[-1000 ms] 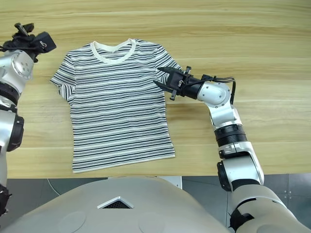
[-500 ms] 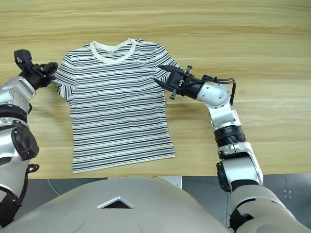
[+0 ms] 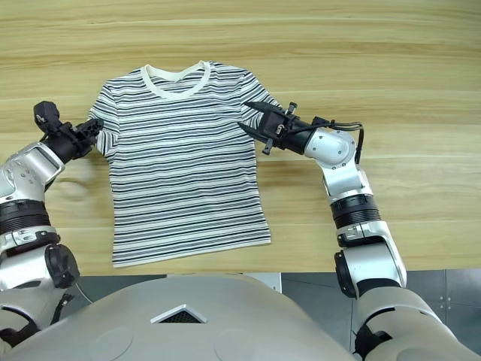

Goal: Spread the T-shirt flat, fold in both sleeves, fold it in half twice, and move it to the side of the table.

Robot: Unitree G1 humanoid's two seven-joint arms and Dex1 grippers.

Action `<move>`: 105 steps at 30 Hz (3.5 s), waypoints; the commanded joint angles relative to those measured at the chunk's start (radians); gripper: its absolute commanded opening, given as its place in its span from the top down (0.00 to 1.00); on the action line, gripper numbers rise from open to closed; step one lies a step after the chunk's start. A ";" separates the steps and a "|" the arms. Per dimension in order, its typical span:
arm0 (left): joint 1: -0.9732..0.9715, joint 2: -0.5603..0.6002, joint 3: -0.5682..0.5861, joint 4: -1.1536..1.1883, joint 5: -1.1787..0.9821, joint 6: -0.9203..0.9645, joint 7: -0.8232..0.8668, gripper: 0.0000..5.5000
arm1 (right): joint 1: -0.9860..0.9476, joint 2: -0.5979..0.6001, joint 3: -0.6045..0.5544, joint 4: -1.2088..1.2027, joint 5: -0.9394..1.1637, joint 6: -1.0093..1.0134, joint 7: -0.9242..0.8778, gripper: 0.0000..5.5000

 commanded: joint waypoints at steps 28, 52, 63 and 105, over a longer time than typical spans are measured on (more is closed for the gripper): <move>-0.111 -0.006 0.034 0.011 -0.034 -0.025 0.087 0.98 | -0.030 0.013 -0.001 0.036 -0.005 -0.006 -0.016 0.65; -0.113 -0.190 -0.221 -0.197 -0.021 0.056 0.079 0.98 | -0.049 0.013 0.004 0.059 -0.012 -0.025 -0.011 0.65; -0.111 -0.157 -0.255 -0.171 0.043 0.025 0.066 0.73 | -0.046 0.012 0.002 0.055 -0.010 -0.028 -0.013 0.65; -0.202 0.105 -0.058 0.146 0.217 -0.540 0.068 0.62 | -0.524 0.180 -0.281 0.874 0.076 0.493 -0.132 0.65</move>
